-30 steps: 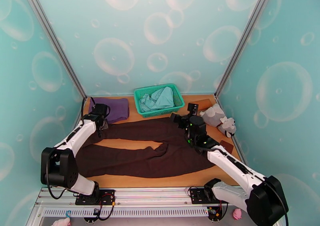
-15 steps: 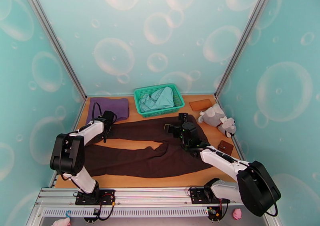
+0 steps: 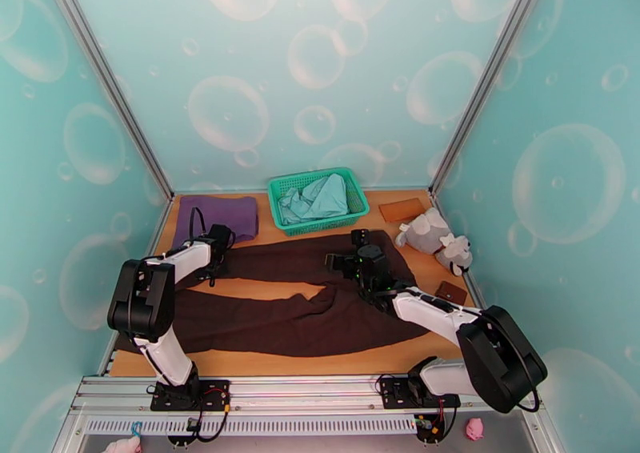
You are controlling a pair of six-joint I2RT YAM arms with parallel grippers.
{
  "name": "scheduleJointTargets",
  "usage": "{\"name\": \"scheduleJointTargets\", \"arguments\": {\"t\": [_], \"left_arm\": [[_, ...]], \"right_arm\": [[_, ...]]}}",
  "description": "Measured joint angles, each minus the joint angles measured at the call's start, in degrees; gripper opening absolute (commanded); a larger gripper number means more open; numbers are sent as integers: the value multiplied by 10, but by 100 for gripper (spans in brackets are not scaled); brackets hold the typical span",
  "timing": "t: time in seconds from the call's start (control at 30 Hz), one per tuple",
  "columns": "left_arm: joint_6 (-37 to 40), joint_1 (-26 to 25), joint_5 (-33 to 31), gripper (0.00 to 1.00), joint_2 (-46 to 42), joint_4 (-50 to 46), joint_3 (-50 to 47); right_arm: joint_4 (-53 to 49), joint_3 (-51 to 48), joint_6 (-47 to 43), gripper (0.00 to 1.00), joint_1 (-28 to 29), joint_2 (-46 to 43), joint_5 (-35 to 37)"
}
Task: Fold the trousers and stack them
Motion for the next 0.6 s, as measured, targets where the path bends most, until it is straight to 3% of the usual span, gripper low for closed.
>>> {"name": "scheduleJointTargets", "arguments": {"t": [0.07,0.27,0.43,0.6], "left_arm": [[0,1,0,0,0,0,0],[-5,9,-5,0,-40,-22,-5],[-5,11,-22,0,-143,-81,5],[-12,11,-45,0,-247,-160,85]], "right_arm": [[0,1,0,99,0,0,0],[0,1,0,99,0,0,-5],[1,10,0,99,0,28,-16],[1,18,1,99,-2,65,-21]]}}
